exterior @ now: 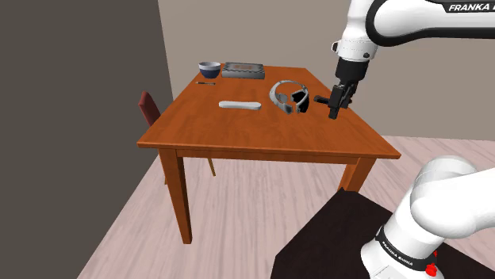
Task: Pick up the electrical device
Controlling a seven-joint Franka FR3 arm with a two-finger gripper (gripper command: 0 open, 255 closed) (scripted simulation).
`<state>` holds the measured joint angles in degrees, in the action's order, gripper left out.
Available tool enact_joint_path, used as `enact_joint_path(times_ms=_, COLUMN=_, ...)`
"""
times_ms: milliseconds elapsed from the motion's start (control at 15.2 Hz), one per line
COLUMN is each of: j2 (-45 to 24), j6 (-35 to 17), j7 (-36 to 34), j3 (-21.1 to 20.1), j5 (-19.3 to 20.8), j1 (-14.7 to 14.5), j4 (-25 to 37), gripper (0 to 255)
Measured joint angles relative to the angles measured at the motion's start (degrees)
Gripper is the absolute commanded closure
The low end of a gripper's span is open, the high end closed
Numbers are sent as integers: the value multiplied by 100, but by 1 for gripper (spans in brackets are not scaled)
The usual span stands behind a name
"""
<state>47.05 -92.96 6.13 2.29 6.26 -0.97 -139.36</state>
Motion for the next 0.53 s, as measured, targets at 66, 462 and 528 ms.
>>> enact_joint_path(times_ms=66, j2=0, j6=0, j7=0, j3=0, j5=0, j1=0, j4=0, gripper=0)
enact_joint_path(times_ms=462, j2=-668, j6=-627, j7=616, j3=544, j5=262, j1=81, j4=310, gripper=0)
enact_joint_path(times_ms=528, j2=-834, j6=-735, j7=770, j3=677, j5=310, j1=98, j4=426, gripper=0)
